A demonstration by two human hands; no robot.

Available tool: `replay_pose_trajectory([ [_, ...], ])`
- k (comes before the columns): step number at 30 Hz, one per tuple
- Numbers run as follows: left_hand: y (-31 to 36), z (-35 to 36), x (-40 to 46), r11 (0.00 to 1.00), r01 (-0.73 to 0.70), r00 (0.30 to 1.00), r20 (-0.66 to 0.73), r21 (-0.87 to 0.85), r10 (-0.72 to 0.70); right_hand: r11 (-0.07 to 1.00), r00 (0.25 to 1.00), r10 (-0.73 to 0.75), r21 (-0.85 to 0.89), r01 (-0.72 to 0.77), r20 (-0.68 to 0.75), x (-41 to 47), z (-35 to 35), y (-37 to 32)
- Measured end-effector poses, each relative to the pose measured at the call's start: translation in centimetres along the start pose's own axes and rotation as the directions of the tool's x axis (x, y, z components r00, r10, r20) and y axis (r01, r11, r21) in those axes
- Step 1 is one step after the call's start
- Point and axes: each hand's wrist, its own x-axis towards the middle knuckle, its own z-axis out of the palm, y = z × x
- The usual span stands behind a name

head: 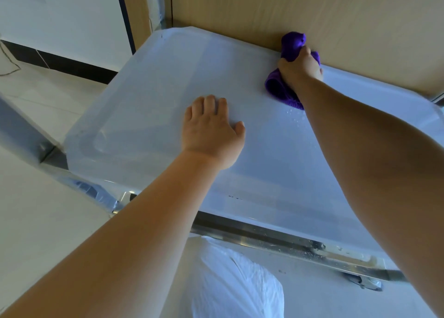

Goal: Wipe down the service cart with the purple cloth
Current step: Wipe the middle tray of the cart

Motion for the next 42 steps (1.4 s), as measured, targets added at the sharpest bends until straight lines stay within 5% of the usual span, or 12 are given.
replay_pose_trajectory([
  [6,0.4,0.2,0.0,1.000,0.003,1.000,0.010,0.029,-0.003,0.994,0.989,0.103,-0.024,-0.106,-0.107,0.0,0.5,0.9],
  [14,0.7,0.2,0.2,0.999,-0.001,0.999,0.036,0.036,-0.001,0.994,0.994,-0.088,-0.073,0.083,-0.067,-7.7,-0.8,2.7],
  [21,4.3,0.4,1.1,0.972,0.222,0.954,0.191,0.079,-0.233,0.989,0.989,-0.146,-0.039,0.145,-0.026,-15.9,-2.8,3.8],
  [32,4.0,1.3,1.3,0.967,0.240,0.963,0.108,0.083,-0.248,0.952,0.944,-0.306,0.035,0.304,0.127,-24.1,-6.5,7.7],
  [42,2.5,1.2,0.8,0.978,0.208,0.975,0.072,0.023,-0.209,0.959,0.953,-0.283,0.028,0.282,0.111,-24.2,-8.0,10.0],
])
